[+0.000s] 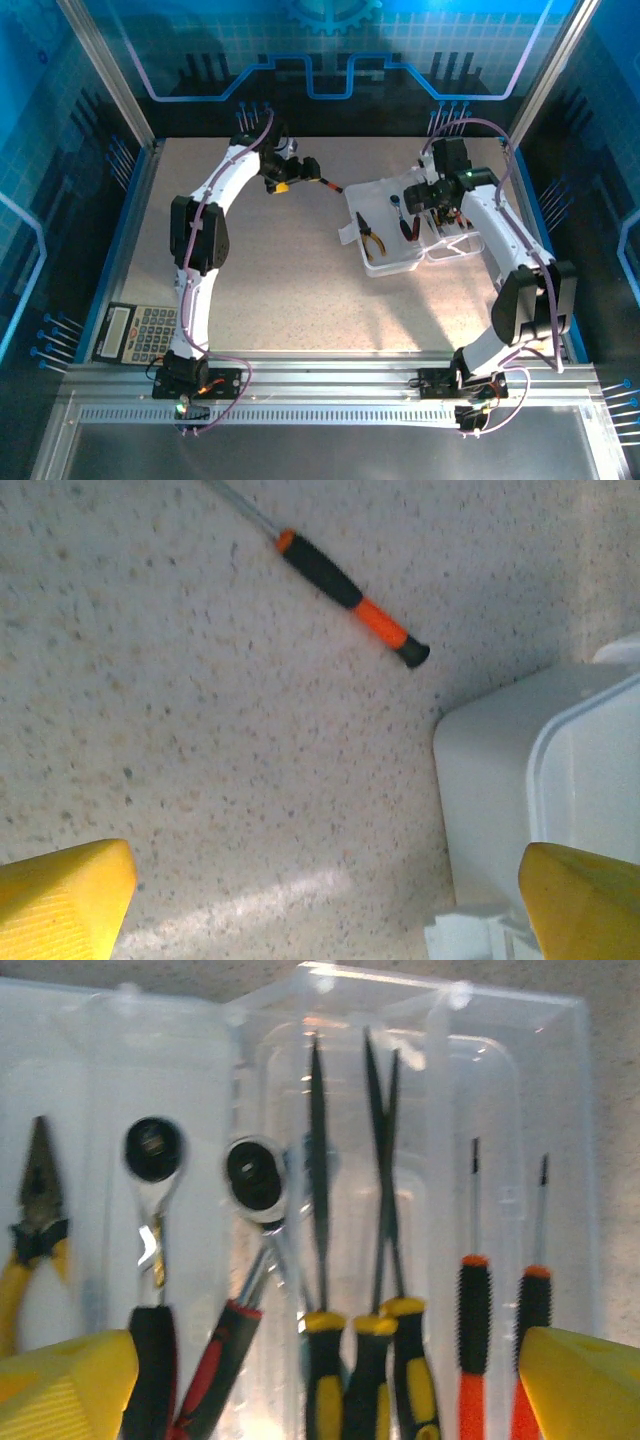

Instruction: Pack the tool kit

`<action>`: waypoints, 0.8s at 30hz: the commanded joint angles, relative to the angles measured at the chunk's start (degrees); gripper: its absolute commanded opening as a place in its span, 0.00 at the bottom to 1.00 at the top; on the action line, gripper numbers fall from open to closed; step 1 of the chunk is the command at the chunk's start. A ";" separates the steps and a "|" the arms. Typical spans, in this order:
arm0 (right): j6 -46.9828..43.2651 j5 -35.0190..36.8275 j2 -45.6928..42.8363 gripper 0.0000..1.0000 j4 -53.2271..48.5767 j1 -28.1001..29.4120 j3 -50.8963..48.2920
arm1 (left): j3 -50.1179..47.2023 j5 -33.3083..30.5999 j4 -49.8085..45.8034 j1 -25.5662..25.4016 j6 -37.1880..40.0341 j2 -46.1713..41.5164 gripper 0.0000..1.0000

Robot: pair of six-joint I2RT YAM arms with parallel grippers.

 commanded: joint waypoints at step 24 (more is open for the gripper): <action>2.92 -9.12 -9.13 1.00 -0.58 1.03 -7.13 | 4.01 2.12 38.68 -5.11 -17.56 13.92 0.99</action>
